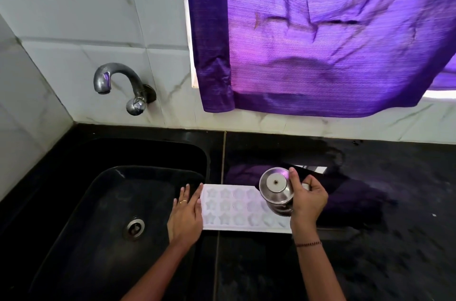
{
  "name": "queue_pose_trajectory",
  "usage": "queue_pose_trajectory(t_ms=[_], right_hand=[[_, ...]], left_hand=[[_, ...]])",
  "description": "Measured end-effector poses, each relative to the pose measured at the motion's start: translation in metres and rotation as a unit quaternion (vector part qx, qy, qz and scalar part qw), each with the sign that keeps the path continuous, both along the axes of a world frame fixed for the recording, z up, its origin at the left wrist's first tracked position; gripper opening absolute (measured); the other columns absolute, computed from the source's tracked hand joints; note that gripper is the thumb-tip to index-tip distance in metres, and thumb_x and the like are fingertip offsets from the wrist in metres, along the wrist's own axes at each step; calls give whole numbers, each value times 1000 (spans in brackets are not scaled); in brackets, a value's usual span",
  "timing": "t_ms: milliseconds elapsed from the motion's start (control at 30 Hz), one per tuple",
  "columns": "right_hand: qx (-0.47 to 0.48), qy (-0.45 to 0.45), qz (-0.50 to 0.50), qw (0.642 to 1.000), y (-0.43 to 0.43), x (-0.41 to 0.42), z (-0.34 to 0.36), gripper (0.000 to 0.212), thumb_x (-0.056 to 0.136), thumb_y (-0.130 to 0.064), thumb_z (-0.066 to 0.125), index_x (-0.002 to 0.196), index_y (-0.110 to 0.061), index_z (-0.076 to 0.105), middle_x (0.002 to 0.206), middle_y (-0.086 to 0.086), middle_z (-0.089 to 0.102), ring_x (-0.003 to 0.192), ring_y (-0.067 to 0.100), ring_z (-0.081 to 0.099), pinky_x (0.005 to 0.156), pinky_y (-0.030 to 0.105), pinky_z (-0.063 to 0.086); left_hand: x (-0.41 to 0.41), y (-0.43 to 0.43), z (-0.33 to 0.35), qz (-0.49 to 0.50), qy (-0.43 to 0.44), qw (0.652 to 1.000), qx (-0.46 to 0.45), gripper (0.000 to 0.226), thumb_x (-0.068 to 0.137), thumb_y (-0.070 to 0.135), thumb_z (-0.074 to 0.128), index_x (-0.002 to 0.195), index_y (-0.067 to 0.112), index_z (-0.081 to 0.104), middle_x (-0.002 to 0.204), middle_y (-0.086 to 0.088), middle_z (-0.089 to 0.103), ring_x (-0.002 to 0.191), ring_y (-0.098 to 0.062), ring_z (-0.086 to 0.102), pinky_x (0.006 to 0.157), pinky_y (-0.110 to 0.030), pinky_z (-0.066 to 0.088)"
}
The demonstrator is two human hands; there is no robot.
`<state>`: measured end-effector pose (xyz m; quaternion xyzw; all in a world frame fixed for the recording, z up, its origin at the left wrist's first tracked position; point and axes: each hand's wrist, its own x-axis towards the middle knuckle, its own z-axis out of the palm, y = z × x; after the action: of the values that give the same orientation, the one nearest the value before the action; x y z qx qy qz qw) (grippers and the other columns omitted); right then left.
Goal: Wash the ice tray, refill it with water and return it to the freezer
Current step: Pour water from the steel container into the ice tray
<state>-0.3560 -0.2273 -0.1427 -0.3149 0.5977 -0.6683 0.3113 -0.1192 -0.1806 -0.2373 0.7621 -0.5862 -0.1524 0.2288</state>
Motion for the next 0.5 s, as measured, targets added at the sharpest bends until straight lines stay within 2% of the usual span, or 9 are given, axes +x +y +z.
queue_pose_trajectory(t_ms=[167,267,400,500], right_hand=[[-41,99,35,994,3,13,1,53,77,-9,75,52,-13,29,47,-3,30,40,3,35,46,10,32],[-65,171,49,982,5,17,3,57,76,-9,76,51,-18,26,49,-4,27,45,6,28,46,14,27],[-90,233,68,966,6,19,4,60,75,-6,77,51,-26,25,49,-7,29,47,8,30,47,13,27],[-91,258,74,959,5,19,2,54,75,-8,77,51,-21,30,50,-3,34,48,9,29,47,20,31]], left_hand=[[1,0,-1,1,4,1000,-8,69,83,49,0,145,38,26,156,-2,22,146,-13,11,118,-30,8],[0,-1,0,0,1,1000,-7,70,81,49,-1,145,38,26,156,-2,22,146,-13,12,118,-30,8],[0,0,1,3,1,1000,-4,71,80,49,-1,145,38,26,157,-1,21,146,-13,11,118,-30,9],[0,0,2,3,-1,1000,-4,71,80,49,-2,145,39,25,157,-1,21,146,-12,11,117,-30,9]])
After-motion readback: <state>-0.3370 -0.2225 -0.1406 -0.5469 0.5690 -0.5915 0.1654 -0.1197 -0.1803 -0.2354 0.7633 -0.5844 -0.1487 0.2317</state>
